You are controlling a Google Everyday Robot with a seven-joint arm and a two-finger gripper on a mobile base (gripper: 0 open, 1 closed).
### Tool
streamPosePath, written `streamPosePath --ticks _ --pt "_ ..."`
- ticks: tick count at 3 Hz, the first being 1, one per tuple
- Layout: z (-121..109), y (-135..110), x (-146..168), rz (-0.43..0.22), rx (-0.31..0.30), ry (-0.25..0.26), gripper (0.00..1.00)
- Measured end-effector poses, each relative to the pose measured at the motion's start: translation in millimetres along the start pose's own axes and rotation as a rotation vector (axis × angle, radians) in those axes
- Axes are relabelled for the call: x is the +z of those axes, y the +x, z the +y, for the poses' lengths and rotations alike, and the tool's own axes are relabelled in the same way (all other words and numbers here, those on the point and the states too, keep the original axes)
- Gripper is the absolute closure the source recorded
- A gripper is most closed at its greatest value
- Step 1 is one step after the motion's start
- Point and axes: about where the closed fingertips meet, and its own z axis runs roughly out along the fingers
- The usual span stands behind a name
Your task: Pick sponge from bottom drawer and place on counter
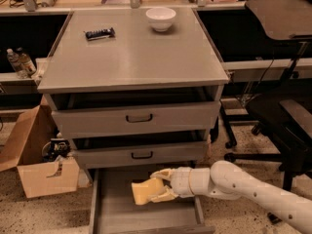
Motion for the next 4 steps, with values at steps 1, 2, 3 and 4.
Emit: streamPosePath --ticks 1,2,3,4 --pt "-9.2 -22.7 -16.5 0.021 -0.053 0.02 1.0" --pt "-10.9 -27.7 -18.5 0.014 -0.055 0.019 1.0" --pt "-22.3 -60.6 -32.5 -0.037 -0.072 0.014 1.0" --pt "-35.0 -122.3 -70.1 -0.095 -0.1 0.027 1.0"
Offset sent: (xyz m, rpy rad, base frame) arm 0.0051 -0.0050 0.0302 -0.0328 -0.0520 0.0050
